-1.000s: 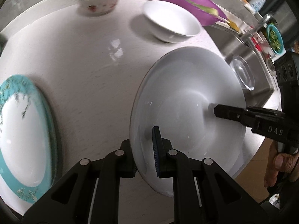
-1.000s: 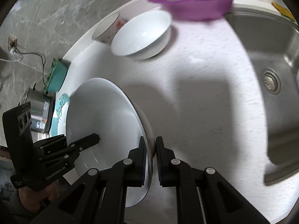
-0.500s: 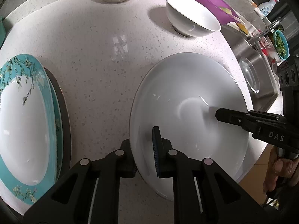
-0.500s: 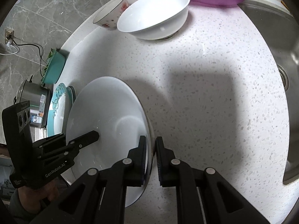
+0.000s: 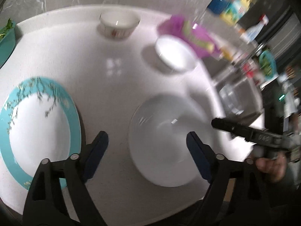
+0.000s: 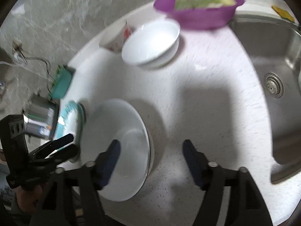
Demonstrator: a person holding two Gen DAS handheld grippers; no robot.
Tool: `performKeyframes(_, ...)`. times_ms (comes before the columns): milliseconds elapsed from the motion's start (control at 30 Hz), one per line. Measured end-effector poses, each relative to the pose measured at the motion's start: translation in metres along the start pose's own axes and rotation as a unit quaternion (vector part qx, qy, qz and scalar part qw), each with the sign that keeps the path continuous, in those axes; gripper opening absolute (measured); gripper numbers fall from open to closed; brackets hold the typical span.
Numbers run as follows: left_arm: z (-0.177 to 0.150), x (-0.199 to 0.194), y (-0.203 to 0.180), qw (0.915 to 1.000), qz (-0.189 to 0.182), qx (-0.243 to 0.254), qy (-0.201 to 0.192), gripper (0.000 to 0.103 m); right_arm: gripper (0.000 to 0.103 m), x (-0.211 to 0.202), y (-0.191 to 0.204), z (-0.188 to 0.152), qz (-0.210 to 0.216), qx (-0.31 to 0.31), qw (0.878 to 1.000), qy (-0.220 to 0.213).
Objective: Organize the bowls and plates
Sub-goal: 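Open both grippers to release the white plate on the counter, then move both grippers to the second white plate and close on its rim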
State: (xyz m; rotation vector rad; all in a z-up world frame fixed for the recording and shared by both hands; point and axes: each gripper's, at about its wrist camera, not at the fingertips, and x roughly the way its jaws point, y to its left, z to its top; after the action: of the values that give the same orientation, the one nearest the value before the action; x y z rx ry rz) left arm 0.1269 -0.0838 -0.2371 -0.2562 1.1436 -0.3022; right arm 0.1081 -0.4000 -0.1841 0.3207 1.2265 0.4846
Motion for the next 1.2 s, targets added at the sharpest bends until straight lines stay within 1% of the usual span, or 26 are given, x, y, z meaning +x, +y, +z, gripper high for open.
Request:
performKeyframes(33,0.005,-0.007,0.000,1.0000,-0.006,-0.001,-0.004,0.103,0.090,-0.011,-0.008,0.001,0.007,0.010,1.000,-0.013)
performKeyframes(67,0.012,-0.013,0.001,0.9999,-0.006,-0.004,-0.010,0.103,0.090,-0.017,-0.013,0.002,0.012,0.015,1.000,-0.019)
performKeyframes(100,0.020,-0.018,0.002,0.9998,0.005,-0.006,-0.017,0.103,0.094,-0.027,-0.023,0.004,0.019,0.024,0.999,-0.027)
performKeyframes(133,0.024,-0.020,0.003,0.9997,0.012,-0.005,-0.022,0.103,0.103,-0.034,-0.031,0.008,0.021,0.032,0.999,-0.034)
performKeyframes(233,0.045,-0.021,-0.001,0.9990,0.029,0.011,-0.032,0.103,0.103,-0.050,-0.050,0.021,0.026,0.051,0.997,-0.059)
performKeyframes(300,0.061,-0.018,-0.011,0.9976,0.038,0.046,-0.036,0.103,0.103,-0.059,-0.062,0.035,0.023,0.067,0.995,-0.075)
performKeyframes(333,0.069,-0.015,-0.014,0.9971,0.041,0.054,-0.034,0.103,0.103,-0.063,-0.066,0.044,0.026,0.078,0.993,-0.084)
performKeyframes(400,0.096,-0.003,-0.021,0.9957,0.048,0.074,-0.028,0.103,0.103,-0.065,-0.070,0.060,0.040,0.094,0.990,-0.093)
performKeyframes(500,0.132,0.016,-0.019,0.9954,0.052,0.080,-0.012,0.103,0.103,-0.065,-0.065,0.079,0.036,0.092,0.990,-0.106)
performKeyframes(533,0.142,0.023,-0.018,0.9956,0.050,0.079,-0.004,0.103,0.103,-0.063,-0.061,0.083,0.032,0.089,0.990,-0.106)
performKeyframes(567,0.156,0.037,-0.017,0.9955,0.048,0.078,0.022,0.103,0.103,-0.059,-0.057,0.087,0.030,0.092,0.990,-0.105)
performKeyframes(600,0.164,0.043,-0.016,0.9954,0.045,0.077,0.033,0.103,0.103,-0.055,-0.054,0.089,0.030,0.096,0.990,-0.102)
performKeyframes(633,0.175,0.055,-0.017,0.9948,0.040,0.077,0.053,0.103,0.103,-0.049,-0.051,0.092,0.031,0.100,0.990,-0.099)
performKeyframes(700,0.191,0.078,-0.018,0.9921,0.045,0.091,0.073,0.103,0.103,-0.037,-0.046,0.096,0.022,0.105,0.990,-0.096)
performKeyframes(767,0.198,0.101,-0.018,0.9889,0.054,0.100,0.096,0.103,0.103,-0.020,-0.043,0.101,0.019,0.118,0.989,-0.089)
performKeyframes(833,0.207,0.122,-0.017,0.9867,0.044,0.106,0.115,0.103,0.099,-0.005,-0.040,0.107,0.010,0.121,0.989,-0.081)
performKeyframes(867,0.211,0.136,-0.017,0.9841,0.051,0.116,0.124,0.103,0.099,0.004,-0.039,0.109,0.005,0.124,0.989,-0.079)
performKeyframes(967,0.213,0.160,-0.019,0.9795,0.061,0.134,0.137,0.103,0.094,0.023,-0.041,0.112,0.003,0.137,0.988,-0.072)
performKeyframes(1067,0.217,0.178,-0.020,0.9774,0.051,0.144,0.146,0.103,0.094,0.035,-0.047,0.114,-0.004,0.149,0.987,-0.068)
performKeyframes(1167,0.221,0.193,-0.023,0.9752,0.053,0.155,0.149,0.102,0.090,0.046,-0.054,0.117,-0.013,0.163,0.985,-0.062)
performKeyframes(1200,0.221,0.197,-0.025,0.9741,0.057,0.161,0.148,0.102,0.085,0.049,-0.057,0.117,-0.013,0.166,0.984,-0.059)
